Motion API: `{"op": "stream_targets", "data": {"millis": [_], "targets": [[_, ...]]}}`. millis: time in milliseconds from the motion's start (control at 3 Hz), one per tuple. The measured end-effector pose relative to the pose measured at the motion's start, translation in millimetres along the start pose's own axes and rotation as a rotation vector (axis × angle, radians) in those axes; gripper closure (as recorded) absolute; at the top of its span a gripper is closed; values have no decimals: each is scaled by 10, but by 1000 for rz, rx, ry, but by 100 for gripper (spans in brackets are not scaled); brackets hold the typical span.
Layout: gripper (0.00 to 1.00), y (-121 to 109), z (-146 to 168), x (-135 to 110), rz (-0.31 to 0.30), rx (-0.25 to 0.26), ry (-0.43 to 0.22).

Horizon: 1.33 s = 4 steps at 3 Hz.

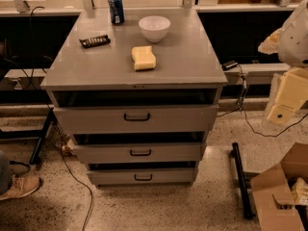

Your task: Open bottom drawer

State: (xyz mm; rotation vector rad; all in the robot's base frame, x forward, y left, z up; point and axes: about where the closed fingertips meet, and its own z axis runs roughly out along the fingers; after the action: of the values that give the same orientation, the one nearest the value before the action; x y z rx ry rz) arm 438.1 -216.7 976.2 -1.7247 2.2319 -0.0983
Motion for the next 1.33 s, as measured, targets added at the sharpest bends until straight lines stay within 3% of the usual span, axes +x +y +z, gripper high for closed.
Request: {"op": "stream_targets", "data": {"millis": [333, 667, 1000, 1333], "targets": [[0, 1, 2, 0, 0, 0, 0], [0, 210, 448, 41, 10, -88, -47], [0, 640, 1202, 60, 25, -230, -126], [0, 1120, 1821, 110, 53, -354, -153]]}}
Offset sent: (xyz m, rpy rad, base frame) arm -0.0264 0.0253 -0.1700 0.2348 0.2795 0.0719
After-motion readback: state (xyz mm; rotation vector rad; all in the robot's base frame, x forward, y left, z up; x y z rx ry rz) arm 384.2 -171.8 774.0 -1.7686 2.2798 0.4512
